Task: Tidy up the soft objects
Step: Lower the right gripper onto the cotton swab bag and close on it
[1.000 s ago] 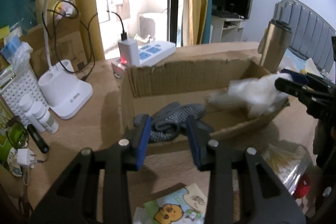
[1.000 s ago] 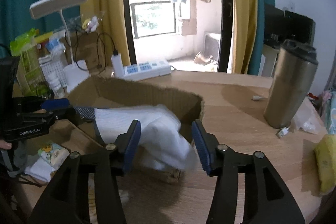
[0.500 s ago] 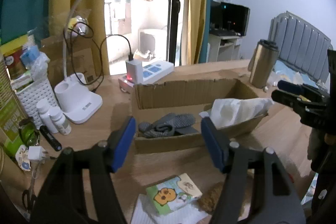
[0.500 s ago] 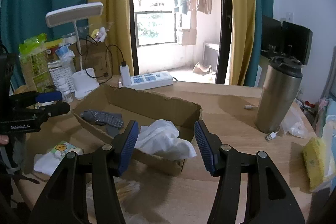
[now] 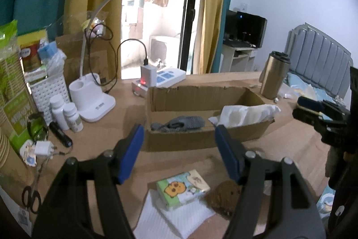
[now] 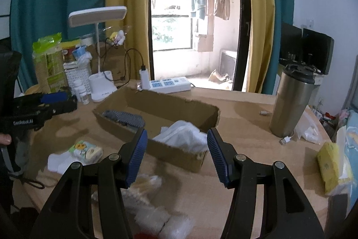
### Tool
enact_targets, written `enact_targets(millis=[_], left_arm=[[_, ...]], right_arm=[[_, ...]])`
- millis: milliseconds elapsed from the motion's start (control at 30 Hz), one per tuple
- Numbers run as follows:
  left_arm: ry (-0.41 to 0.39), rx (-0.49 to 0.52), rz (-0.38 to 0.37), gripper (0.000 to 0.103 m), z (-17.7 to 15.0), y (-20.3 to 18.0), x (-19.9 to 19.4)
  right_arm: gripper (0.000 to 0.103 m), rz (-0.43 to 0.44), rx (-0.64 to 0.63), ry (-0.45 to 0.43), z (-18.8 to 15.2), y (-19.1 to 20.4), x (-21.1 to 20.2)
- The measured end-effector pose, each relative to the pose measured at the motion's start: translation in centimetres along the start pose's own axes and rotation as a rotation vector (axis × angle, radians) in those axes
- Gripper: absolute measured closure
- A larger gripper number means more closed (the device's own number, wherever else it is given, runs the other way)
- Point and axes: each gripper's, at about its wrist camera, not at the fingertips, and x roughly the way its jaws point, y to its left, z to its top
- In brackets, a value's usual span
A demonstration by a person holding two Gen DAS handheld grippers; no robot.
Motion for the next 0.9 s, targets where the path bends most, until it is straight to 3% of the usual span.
enact_targets(millis=[400, 633, 900], left_arm=[[0.062, -0.028, 0.009, 0.035, -2.9, 0.9, 0.2], [0.08, -0.017, 0.003, 0.035, -3.6, 1.0, 0.5], [0.105, -0.037, -0.006, 0.035, -4.6, 1.8, 1.0]], right_arm=[[0.043, 0.048, -0.009, 0.064, -2.6, 1.6, 0.0], [0.025, 0.098, -0.04, 0.085, -3.2, 3.7, 1.0], [0.024, 0.116, -0.089, 0.174, -4.3, 5.9, 3.5]])
